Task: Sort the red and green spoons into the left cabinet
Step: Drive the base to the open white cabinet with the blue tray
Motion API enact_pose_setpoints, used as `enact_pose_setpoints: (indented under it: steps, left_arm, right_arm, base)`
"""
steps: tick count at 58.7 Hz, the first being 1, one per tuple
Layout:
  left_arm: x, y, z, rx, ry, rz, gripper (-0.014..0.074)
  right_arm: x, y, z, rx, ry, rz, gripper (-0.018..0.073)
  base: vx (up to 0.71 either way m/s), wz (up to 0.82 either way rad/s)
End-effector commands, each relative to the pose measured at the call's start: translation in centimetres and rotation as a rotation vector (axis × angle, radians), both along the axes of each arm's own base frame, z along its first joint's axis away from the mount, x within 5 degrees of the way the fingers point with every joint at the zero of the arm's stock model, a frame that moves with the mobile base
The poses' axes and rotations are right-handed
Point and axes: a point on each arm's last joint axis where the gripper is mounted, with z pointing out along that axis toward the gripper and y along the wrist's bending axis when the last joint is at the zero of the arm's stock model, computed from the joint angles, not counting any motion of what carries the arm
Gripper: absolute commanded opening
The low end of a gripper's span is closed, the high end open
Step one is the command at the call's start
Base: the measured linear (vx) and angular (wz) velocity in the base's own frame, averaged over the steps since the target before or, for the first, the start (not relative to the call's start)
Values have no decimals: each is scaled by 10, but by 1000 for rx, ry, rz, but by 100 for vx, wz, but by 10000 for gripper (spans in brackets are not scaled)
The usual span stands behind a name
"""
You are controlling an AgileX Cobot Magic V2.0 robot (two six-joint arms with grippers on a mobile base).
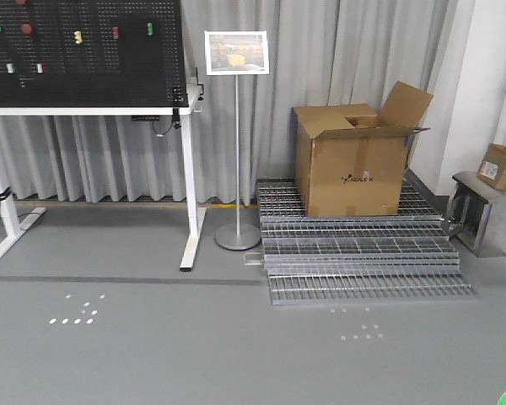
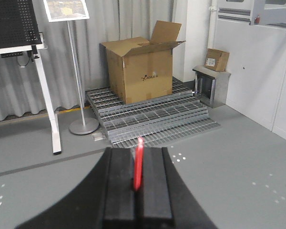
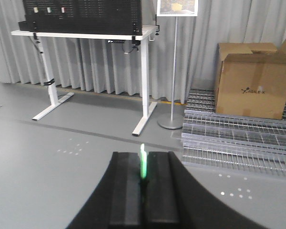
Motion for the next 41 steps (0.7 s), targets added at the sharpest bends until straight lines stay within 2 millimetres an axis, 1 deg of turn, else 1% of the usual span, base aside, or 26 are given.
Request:
enact_pose_setpoints:
  steps: [1,15,41]
  left_arm:
    - [1,2,11,-36,-38,29,0]
    - [1,2,11,-36,-38,29,0]
    - [1,2,11,-36,-38,29,0]
  right_arm:
    - [2,-4,15,19,-77,-44,-4]
    - [2,-4,15,19,-77,-44,-4]
    - [1,-3,14,18,-72,-40,-4]
  base:
    - [65,-12]
    - [65,-19]
    - [62,-27]
